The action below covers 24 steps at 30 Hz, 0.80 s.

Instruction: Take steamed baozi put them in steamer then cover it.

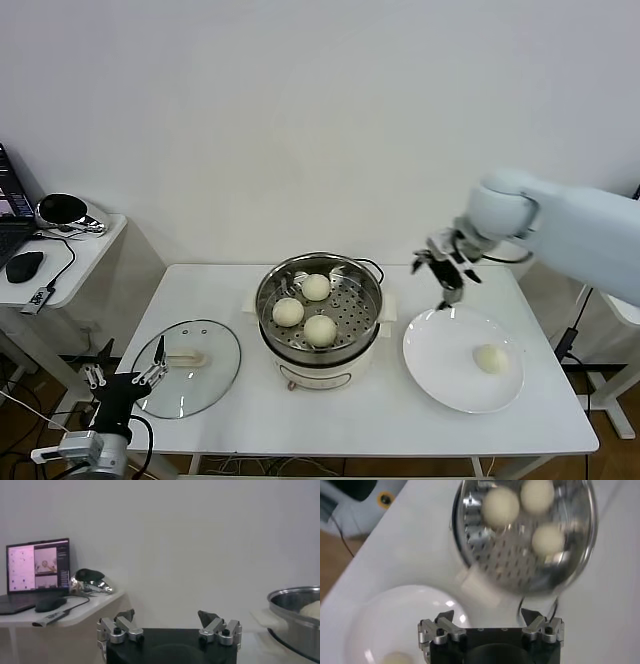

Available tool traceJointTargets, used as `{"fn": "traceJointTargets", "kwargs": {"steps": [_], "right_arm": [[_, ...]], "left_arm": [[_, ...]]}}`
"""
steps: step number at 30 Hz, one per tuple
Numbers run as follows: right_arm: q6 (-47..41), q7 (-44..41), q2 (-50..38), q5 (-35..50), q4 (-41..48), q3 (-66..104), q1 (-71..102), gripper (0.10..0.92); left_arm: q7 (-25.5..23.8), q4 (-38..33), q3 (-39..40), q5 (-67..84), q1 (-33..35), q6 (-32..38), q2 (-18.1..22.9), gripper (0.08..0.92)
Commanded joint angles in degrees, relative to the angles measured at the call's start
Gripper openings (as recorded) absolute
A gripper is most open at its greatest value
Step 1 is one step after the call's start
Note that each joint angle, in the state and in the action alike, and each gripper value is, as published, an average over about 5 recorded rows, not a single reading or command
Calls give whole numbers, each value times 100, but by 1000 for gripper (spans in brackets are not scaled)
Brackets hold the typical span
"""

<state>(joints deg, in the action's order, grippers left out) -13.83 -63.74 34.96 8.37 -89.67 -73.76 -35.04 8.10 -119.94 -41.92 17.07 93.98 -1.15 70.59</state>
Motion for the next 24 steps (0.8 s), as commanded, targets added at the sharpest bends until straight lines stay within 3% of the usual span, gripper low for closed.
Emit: {"fn": "traceJointTargets", "kwargs": {"steps": [1,10,24], "right_arm": [[-305,21,-1319,-744,9,1033,1688,823],[177,2,-1107,-1734,821,2886,3961,823],[171,229,-242,-2390,1812,3576,4597,823]], "left_arm": [[-1,18,37,-14,-2,-8,14,823],[0,48,-39,-33,25,-38,-1,823],[1,37,-157,-41,116,-33,48,823]]}}
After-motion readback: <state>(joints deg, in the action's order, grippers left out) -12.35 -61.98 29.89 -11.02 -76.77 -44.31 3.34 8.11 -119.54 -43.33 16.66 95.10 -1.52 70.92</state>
